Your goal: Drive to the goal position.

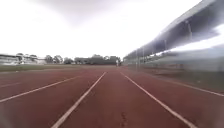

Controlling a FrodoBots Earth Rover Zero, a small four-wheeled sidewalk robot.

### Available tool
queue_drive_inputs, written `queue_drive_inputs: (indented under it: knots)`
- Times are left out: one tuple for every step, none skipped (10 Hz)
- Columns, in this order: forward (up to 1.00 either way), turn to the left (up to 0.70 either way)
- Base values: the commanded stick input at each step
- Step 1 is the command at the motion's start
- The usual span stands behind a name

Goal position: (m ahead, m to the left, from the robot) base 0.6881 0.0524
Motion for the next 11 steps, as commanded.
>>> queue_drive_inputs:
  knots:
    - [0.45,0.00]
    - [0.45,0.00]
    - [0.45,0.00]
    - [0.45,0.00]
    - [0.45,0.00]
    - [0.45,0.00]
    - [0.45,0.00]
    - [0.45,0.00]
    - [0.45,0.00]
    - [0.45,0.00]
    - [0.45,0.00]
